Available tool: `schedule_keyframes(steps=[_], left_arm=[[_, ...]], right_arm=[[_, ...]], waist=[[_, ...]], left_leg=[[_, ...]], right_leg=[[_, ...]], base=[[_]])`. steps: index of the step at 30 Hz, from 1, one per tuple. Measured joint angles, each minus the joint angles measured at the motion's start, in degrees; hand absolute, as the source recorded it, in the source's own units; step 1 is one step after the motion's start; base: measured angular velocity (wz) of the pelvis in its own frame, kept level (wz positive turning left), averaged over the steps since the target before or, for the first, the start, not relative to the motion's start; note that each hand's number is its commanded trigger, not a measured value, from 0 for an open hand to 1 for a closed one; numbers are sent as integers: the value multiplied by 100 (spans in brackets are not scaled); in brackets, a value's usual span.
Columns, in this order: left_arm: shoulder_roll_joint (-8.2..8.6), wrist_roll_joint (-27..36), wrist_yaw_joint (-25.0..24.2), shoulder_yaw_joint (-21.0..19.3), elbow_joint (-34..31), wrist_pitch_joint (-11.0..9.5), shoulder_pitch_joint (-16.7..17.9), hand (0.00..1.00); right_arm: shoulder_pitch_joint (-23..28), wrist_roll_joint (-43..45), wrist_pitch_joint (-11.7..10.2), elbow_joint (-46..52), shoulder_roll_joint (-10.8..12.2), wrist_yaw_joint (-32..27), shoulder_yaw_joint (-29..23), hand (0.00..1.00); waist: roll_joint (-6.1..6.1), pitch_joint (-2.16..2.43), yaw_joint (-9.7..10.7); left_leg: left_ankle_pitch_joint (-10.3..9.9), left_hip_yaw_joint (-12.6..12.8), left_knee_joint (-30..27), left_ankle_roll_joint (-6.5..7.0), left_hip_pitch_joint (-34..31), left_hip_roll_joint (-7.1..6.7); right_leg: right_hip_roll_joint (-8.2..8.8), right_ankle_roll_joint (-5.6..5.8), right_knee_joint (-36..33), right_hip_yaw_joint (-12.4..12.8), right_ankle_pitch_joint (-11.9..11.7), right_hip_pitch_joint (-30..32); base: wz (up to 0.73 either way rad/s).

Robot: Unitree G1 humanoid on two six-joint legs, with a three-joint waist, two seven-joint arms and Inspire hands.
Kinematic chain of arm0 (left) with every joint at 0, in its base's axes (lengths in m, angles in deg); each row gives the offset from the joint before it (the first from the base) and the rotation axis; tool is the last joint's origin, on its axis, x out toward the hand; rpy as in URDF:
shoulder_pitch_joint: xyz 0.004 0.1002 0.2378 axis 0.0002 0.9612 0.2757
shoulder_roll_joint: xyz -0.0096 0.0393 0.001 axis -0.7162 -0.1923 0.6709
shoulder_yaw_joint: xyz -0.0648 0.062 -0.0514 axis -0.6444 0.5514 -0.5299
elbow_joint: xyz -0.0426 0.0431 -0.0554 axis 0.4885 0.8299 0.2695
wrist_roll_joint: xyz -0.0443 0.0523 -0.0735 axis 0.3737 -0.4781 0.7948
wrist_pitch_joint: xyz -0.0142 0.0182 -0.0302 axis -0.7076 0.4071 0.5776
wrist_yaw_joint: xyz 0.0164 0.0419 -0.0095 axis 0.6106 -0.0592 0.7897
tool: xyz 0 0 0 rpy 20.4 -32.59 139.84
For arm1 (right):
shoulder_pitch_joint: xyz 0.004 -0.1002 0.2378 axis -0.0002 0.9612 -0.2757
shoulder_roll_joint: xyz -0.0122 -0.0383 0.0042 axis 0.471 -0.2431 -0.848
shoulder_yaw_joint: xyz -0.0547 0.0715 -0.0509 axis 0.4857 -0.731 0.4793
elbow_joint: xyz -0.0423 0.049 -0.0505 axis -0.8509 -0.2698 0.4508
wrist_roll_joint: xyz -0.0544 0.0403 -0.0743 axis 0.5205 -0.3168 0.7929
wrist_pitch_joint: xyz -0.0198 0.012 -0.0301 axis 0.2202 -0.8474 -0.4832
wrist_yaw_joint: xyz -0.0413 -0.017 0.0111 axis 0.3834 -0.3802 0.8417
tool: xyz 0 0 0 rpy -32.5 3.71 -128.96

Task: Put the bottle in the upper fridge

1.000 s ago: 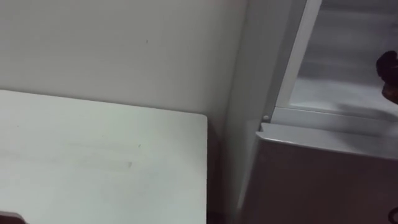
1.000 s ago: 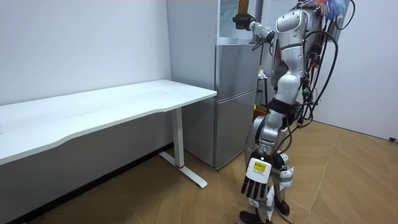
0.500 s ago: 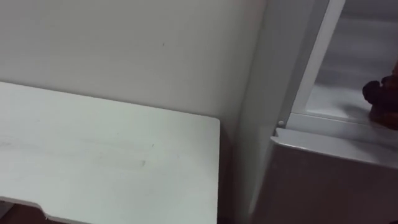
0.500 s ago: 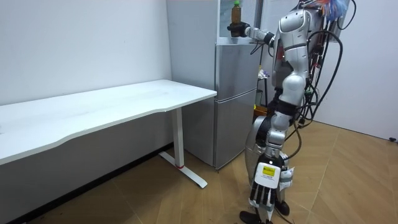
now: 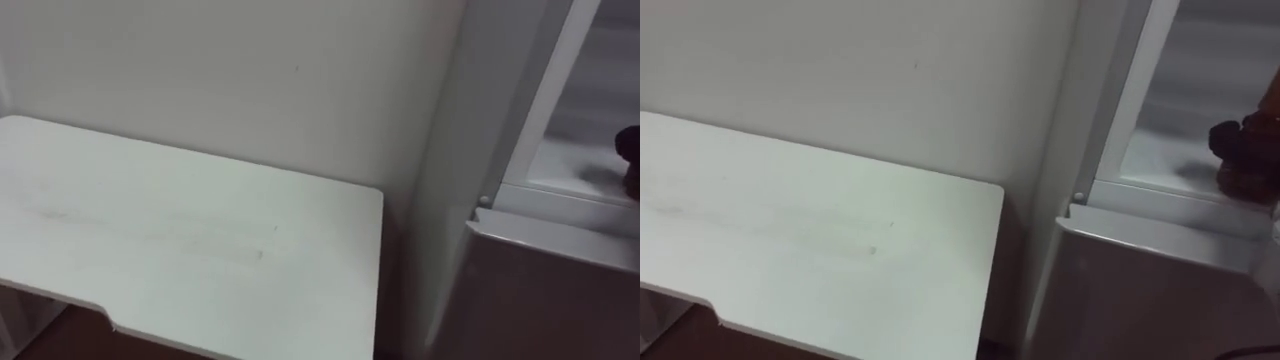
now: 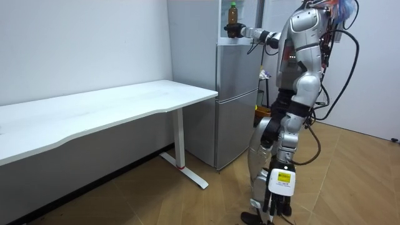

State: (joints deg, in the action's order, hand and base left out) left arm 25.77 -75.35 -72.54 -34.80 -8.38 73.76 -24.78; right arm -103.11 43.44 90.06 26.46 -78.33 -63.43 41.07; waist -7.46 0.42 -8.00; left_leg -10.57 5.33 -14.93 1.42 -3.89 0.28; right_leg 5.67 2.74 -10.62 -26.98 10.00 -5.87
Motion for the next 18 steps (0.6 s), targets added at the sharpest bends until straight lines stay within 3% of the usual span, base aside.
schedule_keyframes(steps=[5, 11, 12, 13, 14, 18], left_arm=[[-1, 25, 229, 7, -17, 108, -79, 0], [-13, 123, 532, 8, -45, 183, -246, 0], [-16, 123, 625, 10, -46, 183, -278, 0], [-23, 129, 662, 10, -47, 182, -292, 0], [-53, 220, 719, 11, -64, 175, -313, 0], [-192, 233, 761, 14, -197, 176, -266, 0]], right_arm=[[-253, -211, -266, -690, -58, 16, 311, 100], [-399, -209, -454, -931, -93, 7, 460, 100], [-444, -214, -495, -1005, -112, 8, 479, 76], [-485, -217, -516, -1078, -117, 8, 479, 20], [-517, -243, -557, -1200, -146, 2, 478, 0], [-586, -463, -623, -1469, -256, 4, 580, 0]], waist=[[-145, -25, -29], [-144, -25, -79], [-138, -27, -87], [-133, -25, -110], [-131, -25, -175], [-107, -27, -353]], left_leg=[[29, -132, -126, -16, -245, 21], [72, -351, -306, -45, -606, 22], [82, -384, -345, -37, -678, 27], [83, -393, -374, -40, -712, 37], [82, -400, -413, -40, -767, 62], [89, -429, -495, -59, -829, 118]], right_leg=[[-54, -36, 1, -17, -22, 110], [-99, -81, -7, -63, -52, 298], [-114, -99, -4, -61, -63, 337], [-126, -111, -6, -58, -71, 359], [-150, -139, -4, -54, -88, 394], [-203, -164, -4, -62, -103, 420]], base=[[15], [15], [10], [5], [0], [1]])
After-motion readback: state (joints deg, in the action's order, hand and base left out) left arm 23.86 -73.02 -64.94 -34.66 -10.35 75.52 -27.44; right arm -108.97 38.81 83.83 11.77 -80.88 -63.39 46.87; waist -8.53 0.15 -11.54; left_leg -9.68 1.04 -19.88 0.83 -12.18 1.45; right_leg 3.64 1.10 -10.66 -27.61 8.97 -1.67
